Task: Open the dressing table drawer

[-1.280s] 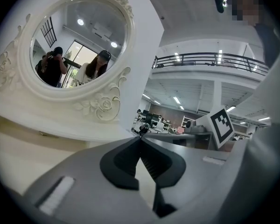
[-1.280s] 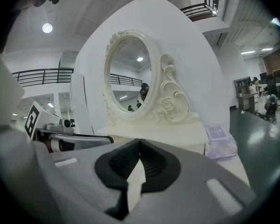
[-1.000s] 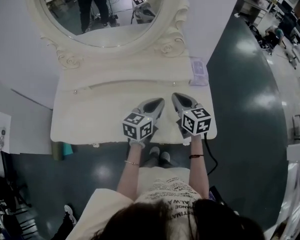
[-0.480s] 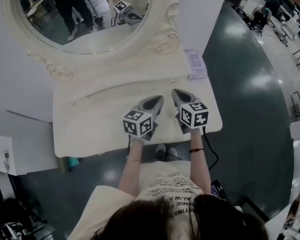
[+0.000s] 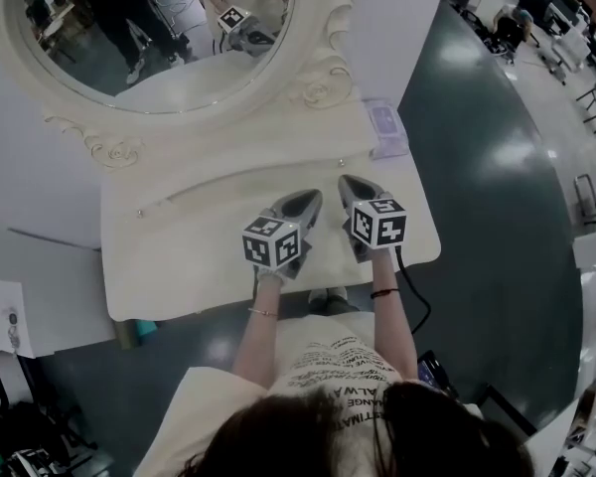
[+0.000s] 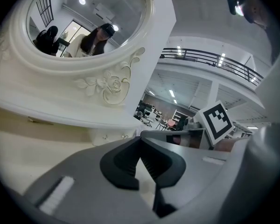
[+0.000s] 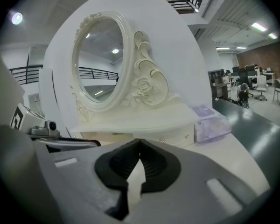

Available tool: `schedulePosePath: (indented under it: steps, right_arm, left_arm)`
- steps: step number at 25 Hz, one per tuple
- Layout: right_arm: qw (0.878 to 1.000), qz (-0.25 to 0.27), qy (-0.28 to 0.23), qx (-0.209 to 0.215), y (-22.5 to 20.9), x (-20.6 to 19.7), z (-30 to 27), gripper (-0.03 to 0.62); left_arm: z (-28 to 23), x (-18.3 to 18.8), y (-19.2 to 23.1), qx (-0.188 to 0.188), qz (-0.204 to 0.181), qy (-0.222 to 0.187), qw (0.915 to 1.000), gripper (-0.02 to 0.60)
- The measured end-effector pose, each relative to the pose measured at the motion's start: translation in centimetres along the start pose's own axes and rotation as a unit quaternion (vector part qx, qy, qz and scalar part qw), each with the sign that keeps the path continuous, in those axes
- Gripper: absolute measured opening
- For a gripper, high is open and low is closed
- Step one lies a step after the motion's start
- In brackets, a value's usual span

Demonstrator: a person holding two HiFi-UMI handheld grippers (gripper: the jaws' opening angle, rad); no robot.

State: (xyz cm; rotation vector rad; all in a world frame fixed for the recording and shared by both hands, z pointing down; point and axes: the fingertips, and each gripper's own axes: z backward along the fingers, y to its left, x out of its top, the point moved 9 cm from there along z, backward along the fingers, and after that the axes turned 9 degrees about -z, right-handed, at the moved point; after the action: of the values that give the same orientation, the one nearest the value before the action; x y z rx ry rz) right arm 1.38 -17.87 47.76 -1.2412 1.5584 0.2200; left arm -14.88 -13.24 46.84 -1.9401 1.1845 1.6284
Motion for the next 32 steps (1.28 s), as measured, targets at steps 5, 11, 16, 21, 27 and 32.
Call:
schedulePosePath:
  steps: [5,11,16,21,27,32]
  right_arm:
    - [1.000,0.002,0.014,-0.016,-0.7,-0.1,-1.3,0.003]
    - [0.999,-0.005,0.031,-0.020,-1.6,-0.3,-2.7,0.019]
    - [0.999,-0.010,0.038,-0.031,-2.7,-0.2,-3.2,0.040]
    - [0.998,-0.017,0.044,-0.050,-3.8,0.0,-4.1,0.064]
    - [0.997,-0.020,0.052,-0.056,-4.5,0.0,-5.0,0.090]
    - [0.997,-0.020,0.058,-0.053,-4.5,0.1,-6.1,0.114]
  left_arm:
    - [-0.7,-0.3,0.7,0.003,0.009,0.005,0.9999,-0.002]
    - [-1.8,-0.8,1.4,0.005,0.015,0.017,0.9997,-0.002]
    - [-2.8,-0.9,1.3,0.006,0.015,0.026,0.9995,-0.002]
    - [-3.7,-1.0,1.6,0.006,0.015,0.032,0.9994,-0.002]
    - [-4.3,-1.0,1.7,0.012,0.014,0.037,0.9991,-0.002]
    - [-4.8,-1.1,2.3,0.017,0.018,0.037,0.9990,-0.002]
